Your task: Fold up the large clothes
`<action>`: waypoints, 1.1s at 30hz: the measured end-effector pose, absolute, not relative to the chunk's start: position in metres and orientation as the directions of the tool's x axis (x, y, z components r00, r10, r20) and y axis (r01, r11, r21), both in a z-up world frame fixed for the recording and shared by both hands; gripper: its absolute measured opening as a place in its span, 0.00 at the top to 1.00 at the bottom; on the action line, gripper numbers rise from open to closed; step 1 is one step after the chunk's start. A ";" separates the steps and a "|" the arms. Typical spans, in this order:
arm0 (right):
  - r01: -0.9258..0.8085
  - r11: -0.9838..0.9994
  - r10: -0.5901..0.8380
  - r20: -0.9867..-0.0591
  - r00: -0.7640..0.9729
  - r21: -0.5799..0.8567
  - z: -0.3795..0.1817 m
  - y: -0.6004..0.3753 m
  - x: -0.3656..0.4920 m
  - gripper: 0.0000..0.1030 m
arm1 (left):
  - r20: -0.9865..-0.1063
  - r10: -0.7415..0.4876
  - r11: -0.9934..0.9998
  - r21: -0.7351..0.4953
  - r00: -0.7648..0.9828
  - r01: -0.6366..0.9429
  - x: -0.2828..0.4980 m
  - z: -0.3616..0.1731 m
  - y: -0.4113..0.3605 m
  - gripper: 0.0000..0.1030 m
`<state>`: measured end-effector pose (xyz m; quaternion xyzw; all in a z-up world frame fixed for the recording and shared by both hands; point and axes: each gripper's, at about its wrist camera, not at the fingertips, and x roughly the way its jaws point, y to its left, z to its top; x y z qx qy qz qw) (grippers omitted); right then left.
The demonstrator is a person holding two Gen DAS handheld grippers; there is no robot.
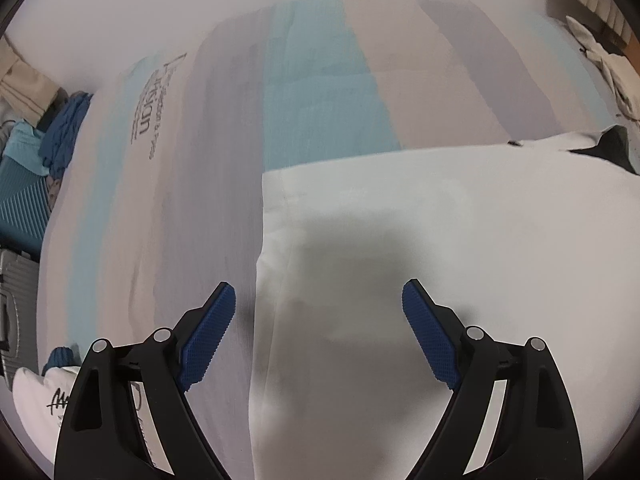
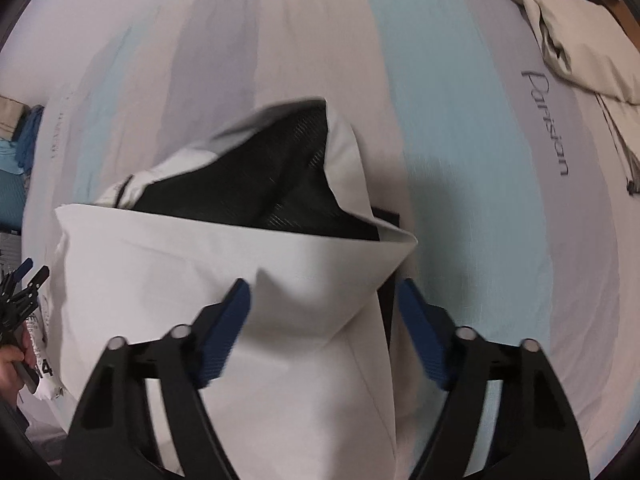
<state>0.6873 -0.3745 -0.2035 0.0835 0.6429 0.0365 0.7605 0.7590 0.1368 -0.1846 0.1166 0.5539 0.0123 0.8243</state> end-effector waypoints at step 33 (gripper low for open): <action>-0.054 0.997 0.055 -0.986 0.160 0.047 -0.244 -0.289 0.787 0.98 | -0.924 0.180 0.982 0.190 0.337 -0.003 0.800 -0.236 0.189 0.23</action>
